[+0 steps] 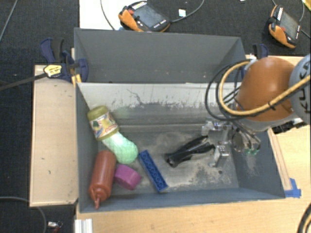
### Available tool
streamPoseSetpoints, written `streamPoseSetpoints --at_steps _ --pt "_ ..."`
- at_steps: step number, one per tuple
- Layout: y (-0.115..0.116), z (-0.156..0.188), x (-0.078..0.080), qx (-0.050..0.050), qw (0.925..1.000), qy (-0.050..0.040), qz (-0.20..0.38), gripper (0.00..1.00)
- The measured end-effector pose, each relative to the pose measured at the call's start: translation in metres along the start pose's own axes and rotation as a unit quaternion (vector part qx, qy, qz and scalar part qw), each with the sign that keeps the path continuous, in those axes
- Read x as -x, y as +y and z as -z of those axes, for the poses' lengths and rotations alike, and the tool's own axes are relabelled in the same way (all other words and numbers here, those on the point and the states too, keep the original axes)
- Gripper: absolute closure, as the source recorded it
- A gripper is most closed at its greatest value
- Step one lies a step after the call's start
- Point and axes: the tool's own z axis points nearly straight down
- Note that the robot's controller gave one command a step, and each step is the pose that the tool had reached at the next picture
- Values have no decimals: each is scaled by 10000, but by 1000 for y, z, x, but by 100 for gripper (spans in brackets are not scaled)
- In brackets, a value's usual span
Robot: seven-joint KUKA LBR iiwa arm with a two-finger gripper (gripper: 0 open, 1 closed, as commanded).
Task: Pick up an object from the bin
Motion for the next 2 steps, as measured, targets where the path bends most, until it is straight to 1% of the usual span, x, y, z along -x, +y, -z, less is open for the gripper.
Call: streamPoseSetpoints --at_steps 1,2 --pt "0 0 0 0 10000 0 1 0" --pt "22 -59 -2 -4 9767 -24 2147 0"
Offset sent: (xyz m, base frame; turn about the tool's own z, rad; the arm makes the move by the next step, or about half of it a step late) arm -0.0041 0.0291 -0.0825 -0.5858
